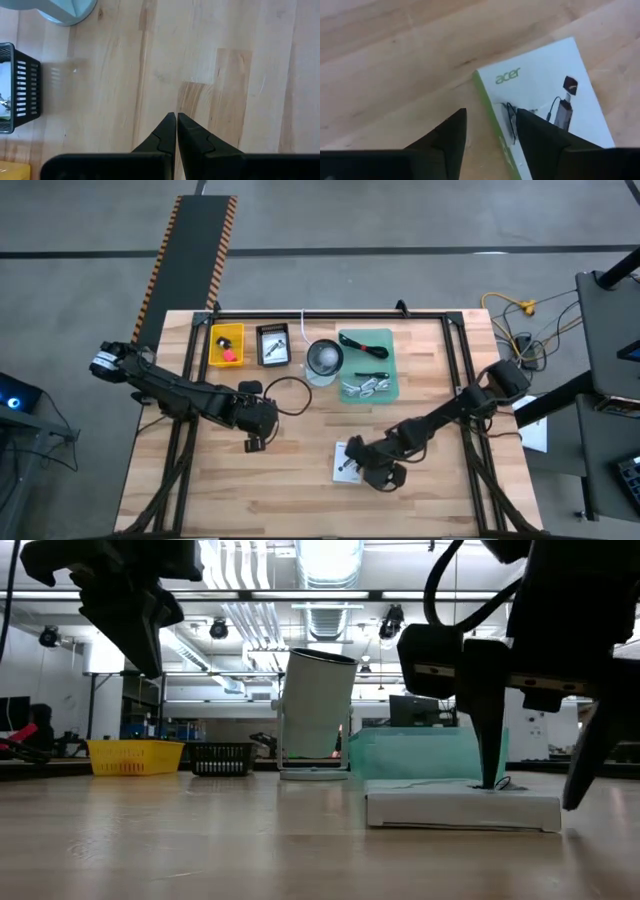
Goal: Pick and place items into bin
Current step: Put the card reader box into the black bin
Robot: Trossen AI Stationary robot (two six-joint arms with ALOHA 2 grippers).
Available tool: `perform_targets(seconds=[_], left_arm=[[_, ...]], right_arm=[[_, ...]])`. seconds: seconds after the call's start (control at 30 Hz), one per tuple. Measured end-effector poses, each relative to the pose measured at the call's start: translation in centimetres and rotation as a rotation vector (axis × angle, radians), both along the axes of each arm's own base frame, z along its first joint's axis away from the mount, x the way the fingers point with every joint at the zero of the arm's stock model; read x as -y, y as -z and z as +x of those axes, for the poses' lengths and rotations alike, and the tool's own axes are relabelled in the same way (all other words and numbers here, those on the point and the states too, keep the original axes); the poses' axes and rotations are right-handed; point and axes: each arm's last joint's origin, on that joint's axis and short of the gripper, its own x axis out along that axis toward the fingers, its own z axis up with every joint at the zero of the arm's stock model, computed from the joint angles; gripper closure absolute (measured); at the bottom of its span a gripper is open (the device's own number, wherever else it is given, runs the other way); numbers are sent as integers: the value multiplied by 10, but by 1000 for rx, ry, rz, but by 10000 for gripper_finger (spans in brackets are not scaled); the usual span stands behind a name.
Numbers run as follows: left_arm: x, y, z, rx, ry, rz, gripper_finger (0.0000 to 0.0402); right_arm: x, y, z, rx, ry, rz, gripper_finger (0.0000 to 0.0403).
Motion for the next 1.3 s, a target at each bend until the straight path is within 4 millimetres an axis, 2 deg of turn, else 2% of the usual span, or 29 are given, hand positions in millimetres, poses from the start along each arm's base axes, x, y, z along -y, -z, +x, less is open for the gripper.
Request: perform_targets(seconds=[0.3,0.43,0.63,1.0,1.13,1.3], left_arm=[[0,0,0,1,0,0,402],[0,0,0,1,0,0,402],[0,0,0,0,0,0,402],[0,-1,1,14,13,1,402],[4,-5,10,96,141,36,402],[12,-13,27,264,371,123,402]], right_arm=[[4,23,8,-50,19,-6,278],[4,22,11,-58,66,11,309],[5,8,11,-57,101,12,385],[13,-14,10,12,97,43,392],[18,-25,14,90,64,95,392],[25,-41,18,136,-31,243,392]])
